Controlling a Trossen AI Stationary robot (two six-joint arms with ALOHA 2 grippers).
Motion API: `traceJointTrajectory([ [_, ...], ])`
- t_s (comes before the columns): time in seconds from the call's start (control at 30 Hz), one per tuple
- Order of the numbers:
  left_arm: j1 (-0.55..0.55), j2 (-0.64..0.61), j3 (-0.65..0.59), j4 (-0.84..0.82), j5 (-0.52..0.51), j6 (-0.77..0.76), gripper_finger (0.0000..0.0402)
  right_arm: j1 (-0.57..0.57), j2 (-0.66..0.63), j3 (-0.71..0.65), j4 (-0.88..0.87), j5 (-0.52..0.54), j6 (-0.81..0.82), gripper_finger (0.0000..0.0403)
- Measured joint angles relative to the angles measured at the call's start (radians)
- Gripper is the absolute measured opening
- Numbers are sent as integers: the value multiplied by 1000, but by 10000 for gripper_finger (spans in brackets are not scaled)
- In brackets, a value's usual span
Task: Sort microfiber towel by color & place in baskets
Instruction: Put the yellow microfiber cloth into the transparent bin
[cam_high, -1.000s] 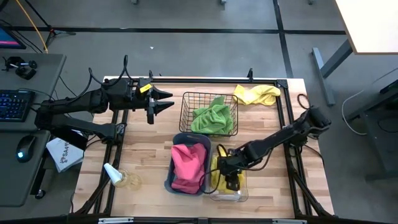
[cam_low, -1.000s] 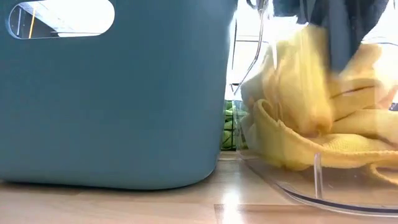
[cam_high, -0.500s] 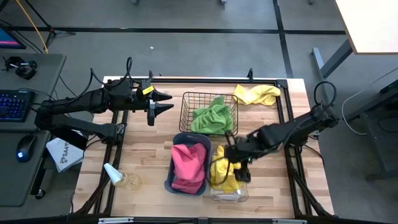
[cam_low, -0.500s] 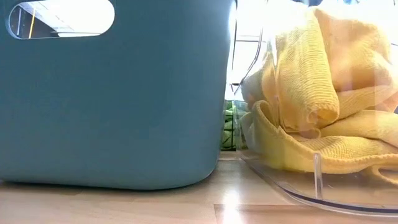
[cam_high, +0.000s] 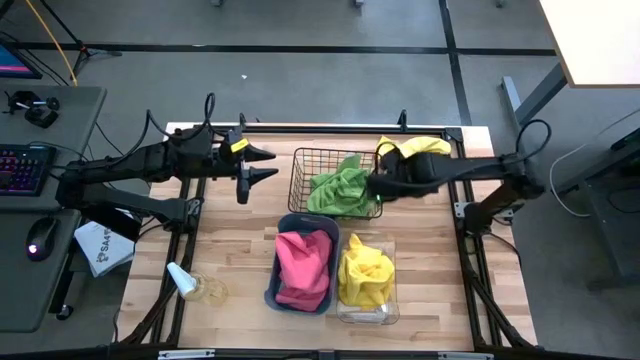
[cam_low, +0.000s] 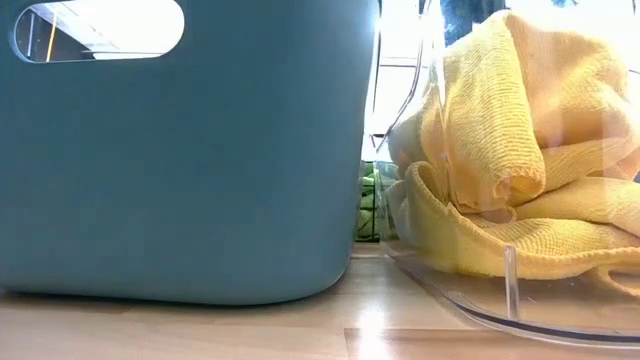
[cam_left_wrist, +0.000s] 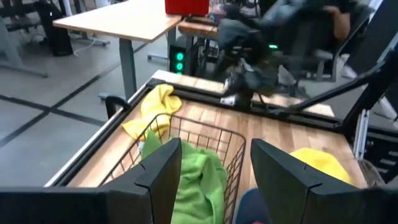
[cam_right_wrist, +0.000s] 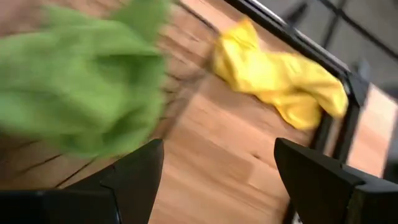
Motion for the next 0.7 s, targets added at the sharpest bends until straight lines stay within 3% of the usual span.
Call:
traceJointTrajectory([
  [0.2,1,0,0,-118,1,-35,181,-293,-103,-314,155,-7,144,302],
  [0.3,1,0,0,-189,1,-73,181,-443,-188,-488,417,-40,230,302],
  [0.43,1,0,0,-232,-12,-115,181,-641,-248,-675,743,-148,221,302],
  [0.6,1,0,0,-218,-168,-117,181,-816,-234,-805,1023,-278,198,302],
  [0.7,10,0,0,-212,-293,-136,181,-881,-203,-837,1075,-296,200,302],
])
